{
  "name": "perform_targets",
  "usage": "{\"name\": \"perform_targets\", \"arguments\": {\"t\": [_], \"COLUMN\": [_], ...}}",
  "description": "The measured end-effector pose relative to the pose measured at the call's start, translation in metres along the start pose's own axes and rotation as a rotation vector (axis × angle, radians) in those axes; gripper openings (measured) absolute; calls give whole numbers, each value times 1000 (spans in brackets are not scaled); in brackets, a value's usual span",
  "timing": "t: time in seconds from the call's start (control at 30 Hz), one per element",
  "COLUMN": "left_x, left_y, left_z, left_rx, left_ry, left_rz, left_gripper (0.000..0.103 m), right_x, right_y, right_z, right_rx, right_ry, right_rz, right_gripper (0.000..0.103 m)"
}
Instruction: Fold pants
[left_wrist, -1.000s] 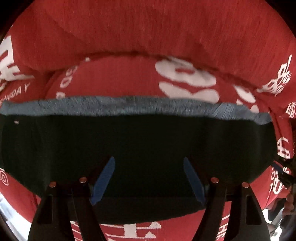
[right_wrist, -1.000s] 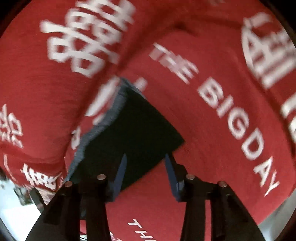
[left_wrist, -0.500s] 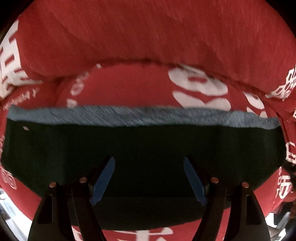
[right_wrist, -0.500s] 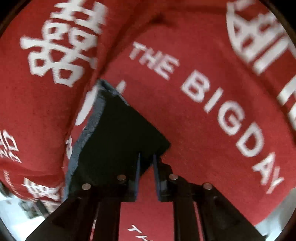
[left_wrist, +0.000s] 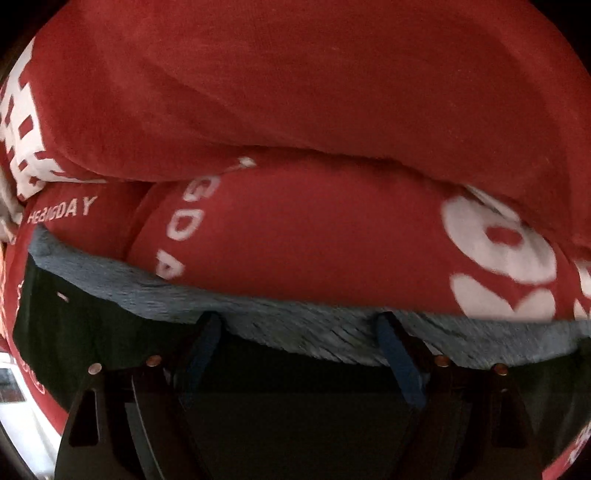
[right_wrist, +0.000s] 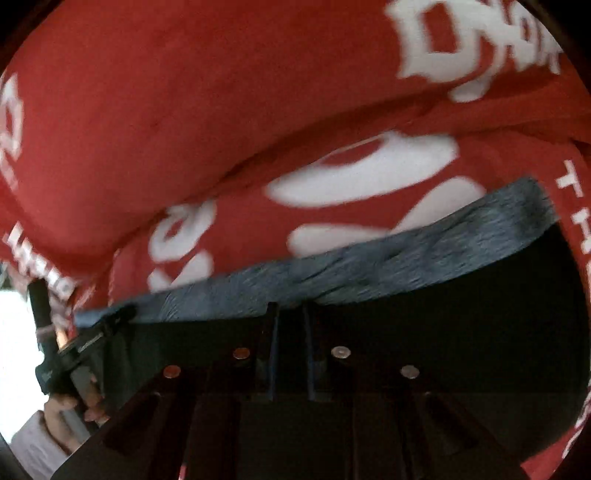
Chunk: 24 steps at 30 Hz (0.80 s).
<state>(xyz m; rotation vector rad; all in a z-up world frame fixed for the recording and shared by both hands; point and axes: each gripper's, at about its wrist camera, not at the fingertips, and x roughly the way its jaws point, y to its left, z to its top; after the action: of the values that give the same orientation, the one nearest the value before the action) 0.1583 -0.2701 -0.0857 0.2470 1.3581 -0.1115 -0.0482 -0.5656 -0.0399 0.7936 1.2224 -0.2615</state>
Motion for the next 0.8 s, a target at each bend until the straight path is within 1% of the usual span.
{"name": "perform_targets", "arguments": {"t": [0.03,0.1,0.13,0.17,0.23,0.3,0.33,0.4,0.43,0.5,0.57,0.63,0.7,0.73,0.77,0.8], "left_x": [-2,-11,-15,-22,-33,-41,-44,-47,-49,-49,-41,-29,-17,-8,1,10], "left_y": [8,23,30,39,57,76,86,110,118,146,173,205,233,250,266,277], "left_z": [4,6,6,4,-4,-15,-21,-33,-40,-50,-51,-55,-59,-62,-66,-70], "left_rx": [-18,-38,-41,-37,-12,14,20,22,22,22,24,6,-25,-54,-80,-91], "left_ry": [2,-6,-9,-15,-22,-24,-22,-18,-18,-23,-32,-26,-6,18,46,68], "left_rz": [19,17,16,19,35,64,74,90,97,144,191,220,230,221,193,164], "left_gripper": [87,87,87,87,87,87,87,87,87,87,87,87,87,87,87,87], "right_x": [-3,-14,-21,-26,-37,-46,-48,-48,-43,-31,-10,14,45,57,72,80], "right_y": [-1,-3,-3,-5,-11,-11,-6,7,21,48,83,112,144,154,166,172], "right_z": [1,-1,-4,-7,-20,-41,-54,-75,-90,-113,-139,-163,-185,-193,-203,-207], "right_rx": [14,19,27,42,78,124,142,149,146,130,113,113,143,161,183,191], "right_ry": [3,-3,-3,-1,7,37,59,98,132,179,226,273,320,333,344,346], "right_rz": [2,-24,-34,-17,55,178,243,324,365,418,465,505,567,594,625,634], "right_gripper": [10,16,17,19,22,22,23,25,28,43,48,48,48,48,48,48]}}
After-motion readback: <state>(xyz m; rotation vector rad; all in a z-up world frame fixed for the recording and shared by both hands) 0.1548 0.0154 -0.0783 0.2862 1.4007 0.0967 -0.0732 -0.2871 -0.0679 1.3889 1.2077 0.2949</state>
